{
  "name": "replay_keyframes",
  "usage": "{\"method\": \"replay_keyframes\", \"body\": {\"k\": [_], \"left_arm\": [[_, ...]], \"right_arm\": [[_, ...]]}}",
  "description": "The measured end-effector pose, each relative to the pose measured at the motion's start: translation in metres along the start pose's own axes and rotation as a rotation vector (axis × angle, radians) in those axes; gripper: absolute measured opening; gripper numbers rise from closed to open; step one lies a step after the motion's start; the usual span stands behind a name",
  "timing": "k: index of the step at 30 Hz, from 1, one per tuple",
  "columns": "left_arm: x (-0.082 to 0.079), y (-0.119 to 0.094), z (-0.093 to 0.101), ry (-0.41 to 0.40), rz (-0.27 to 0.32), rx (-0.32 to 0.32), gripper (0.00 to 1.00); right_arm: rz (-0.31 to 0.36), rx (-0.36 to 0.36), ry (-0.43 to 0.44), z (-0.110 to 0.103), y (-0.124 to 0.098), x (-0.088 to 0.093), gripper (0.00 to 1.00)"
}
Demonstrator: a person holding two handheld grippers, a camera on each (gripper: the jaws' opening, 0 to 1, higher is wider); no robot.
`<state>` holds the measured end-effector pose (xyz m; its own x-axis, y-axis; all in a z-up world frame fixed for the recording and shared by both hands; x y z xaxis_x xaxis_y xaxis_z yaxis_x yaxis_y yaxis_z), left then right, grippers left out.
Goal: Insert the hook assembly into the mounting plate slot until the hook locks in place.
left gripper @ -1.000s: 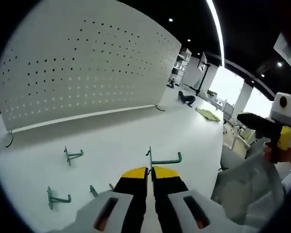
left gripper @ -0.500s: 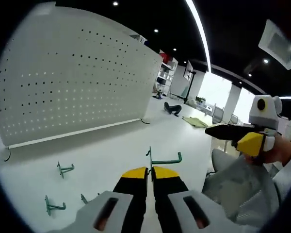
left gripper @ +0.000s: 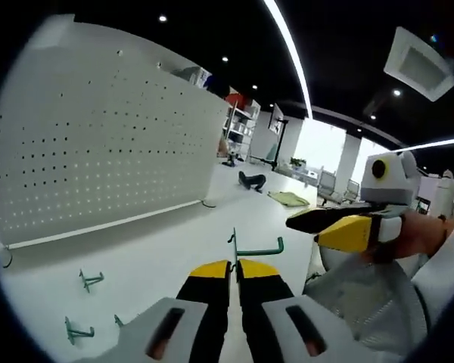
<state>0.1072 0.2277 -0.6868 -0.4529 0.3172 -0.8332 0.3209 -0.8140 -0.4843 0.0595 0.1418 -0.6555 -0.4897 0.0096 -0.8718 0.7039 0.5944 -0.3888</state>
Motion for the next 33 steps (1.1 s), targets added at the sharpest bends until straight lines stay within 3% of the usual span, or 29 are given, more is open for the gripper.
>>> {"method": "replay_keyframes", "body": {"k": [12,22,33], "left_arm": [[-0.012,-0.005,0.017,0.071,0.065,0.034,0.04],[-0.014,-0.005,0.025,0.111,0.087,0.036,0.04],[-0.02,-0.004,0.033,0.213,0.132,0.015,0.04]], "right_arm": [[-0.017,0.0,0.023,0.0,0.0,0.002,0.13],[0.005,-0.024,0.079,-0.003,0.001,0.001,0.07],[0.028,-0.029,0.135,-0.004,-0.001,-0.001,0.04]]}}
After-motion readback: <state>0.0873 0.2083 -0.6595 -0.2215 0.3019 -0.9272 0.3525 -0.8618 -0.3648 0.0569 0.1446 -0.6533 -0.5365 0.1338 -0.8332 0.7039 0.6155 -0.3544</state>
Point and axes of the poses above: the point that each gripper's makers call its tool centre point, and the gripper's own axes: y roughly forward along the fingers, z roughly to its right, x roughly out of its underside, the point moved 4 cm from there along -y, roughly backward along the fingers, and after that the axes turned 15 degrees about -z, right-handed, at the moved point
